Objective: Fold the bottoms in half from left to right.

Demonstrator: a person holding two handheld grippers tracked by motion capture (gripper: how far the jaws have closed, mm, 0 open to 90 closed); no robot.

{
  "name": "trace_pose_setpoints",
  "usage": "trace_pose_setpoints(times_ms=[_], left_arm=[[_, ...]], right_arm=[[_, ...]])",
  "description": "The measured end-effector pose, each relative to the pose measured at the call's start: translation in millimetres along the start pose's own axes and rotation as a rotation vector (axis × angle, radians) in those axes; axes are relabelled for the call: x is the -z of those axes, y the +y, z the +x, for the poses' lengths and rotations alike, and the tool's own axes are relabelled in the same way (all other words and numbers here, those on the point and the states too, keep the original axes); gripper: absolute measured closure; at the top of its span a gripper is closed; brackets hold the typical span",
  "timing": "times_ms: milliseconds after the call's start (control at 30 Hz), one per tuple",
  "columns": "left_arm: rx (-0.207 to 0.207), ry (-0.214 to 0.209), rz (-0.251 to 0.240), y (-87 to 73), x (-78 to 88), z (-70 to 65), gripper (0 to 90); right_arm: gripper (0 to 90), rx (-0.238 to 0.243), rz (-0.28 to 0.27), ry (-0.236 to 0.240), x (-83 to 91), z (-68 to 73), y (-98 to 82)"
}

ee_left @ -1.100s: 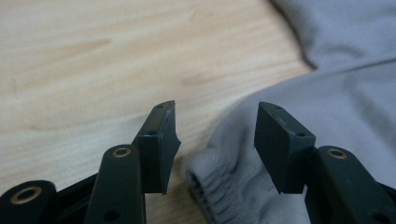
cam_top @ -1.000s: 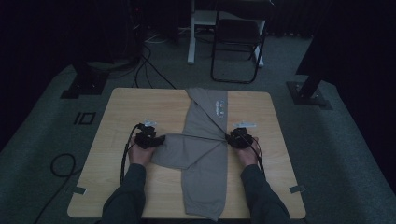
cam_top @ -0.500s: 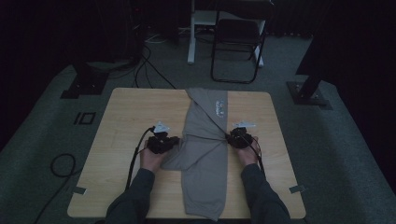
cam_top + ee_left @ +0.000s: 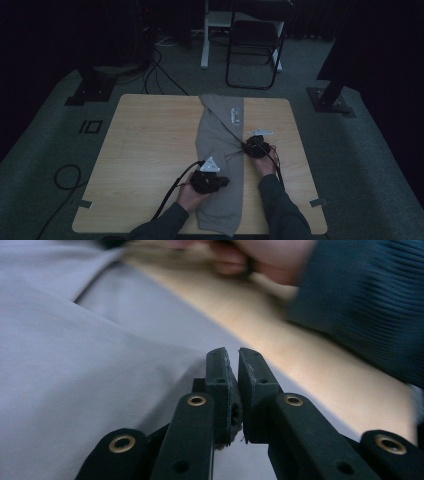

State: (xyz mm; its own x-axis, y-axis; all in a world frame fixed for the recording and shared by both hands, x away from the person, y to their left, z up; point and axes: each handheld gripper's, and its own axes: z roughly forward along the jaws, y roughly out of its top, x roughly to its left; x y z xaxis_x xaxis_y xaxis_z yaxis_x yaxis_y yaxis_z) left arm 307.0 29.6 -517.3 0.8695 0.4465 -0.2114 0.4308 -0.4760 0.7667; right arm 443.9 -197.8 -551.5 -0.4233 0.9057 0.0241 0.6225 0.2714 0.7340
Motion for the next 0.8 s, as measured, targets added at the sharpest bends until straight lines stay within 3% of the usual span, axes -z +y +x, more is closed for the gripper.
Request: trace_pose_setpoints(times_ms=[67,133,267,300,333,367,433,500,533,567,600,633,733,767,800], left_arm=[[-0.011,-0.02,-0.001,-0.3,-0.7,-6.8,83.6],[-0.032,-0.091,-0.002,-2.1,-0.1,-25.8,83.6],[-0.062,-0.129,0.006,-3.3,3.3,-38.4,81.7],[-0.076,-0.154,-0.006,-4.0,7.5,-43.6,79.3],[-0.076,-0.154,-0.006,-4.0,7.5,-43.6,74.2],[-0.111,-0.133,-0.022,-2.9,14.0,-44.3,67.5],[-0.115,-0.118,-0.027,-2.6,16.5,-42.8,60.6],[-0.098,-0.091,-0.047,-2.7,25.2,-31.6,59.5],[-0.084,-0.034,-0.062,-4.4,33.1,-20.6,58.0],[-0.084,-0.034,-0.062,-4.4,33.1,-20.6,57.3],[-0.07,0.032,-0.049,-7.1,39.1,-9.9,57.2],[-0.05,0.061,-0.041,-9.5,42.1,-3.8,57.2],[-0.003,0.105,-0.021,-21.5,49.4,12.1,57.2],[-0.003,0.105,-0.021,-21.5,49.4,12.1,57.0],[0.005,0.112,-0.007,-25.8,50.7,15.1,57.0]], right_arm=[[71.2,0.001,0.001,0.0,0.0,0.0,0.0],[71.3,0.002,0.001,-0.001,0.0,0.0,0.1],[71.5,0.002,0.002,-0.001,-0.1,-0.3,0.3],[71.5,0.002,0.003,0.0,-0.1,-0.4,0.5],[71.4,0.003,0.003,0.001,-0.1,-0.6,0.6],[70.6,0.003,0.006,0.0,0.0,-0.6,0.9],[65.3,0.006,0.017,0.0,0.9,-1.6,1.4],[63.5,0.0,0.025,0.006,2.5,-2.8,1.2],[60.9,-0.004,0.026,0.007,6.7,-3.5,-0.4],[60.1,-0.005,0.013,0.007,12.3,-2.4,-1.6],[59.2,-0.001,0.004,0.011,16.6,-1.5,-2.4],[57.9,0.005,-0.009,0.018,23.2,0.6,-3.3],[56.9,0.042,-0.046,0.032,46.9,11.8,-8.4],[56.9,0.042,-0.046,0.032,46.9,11.8,-8.4],[56.9,0.065,-0.062,0.05,58.2,18.4,-12.5]])
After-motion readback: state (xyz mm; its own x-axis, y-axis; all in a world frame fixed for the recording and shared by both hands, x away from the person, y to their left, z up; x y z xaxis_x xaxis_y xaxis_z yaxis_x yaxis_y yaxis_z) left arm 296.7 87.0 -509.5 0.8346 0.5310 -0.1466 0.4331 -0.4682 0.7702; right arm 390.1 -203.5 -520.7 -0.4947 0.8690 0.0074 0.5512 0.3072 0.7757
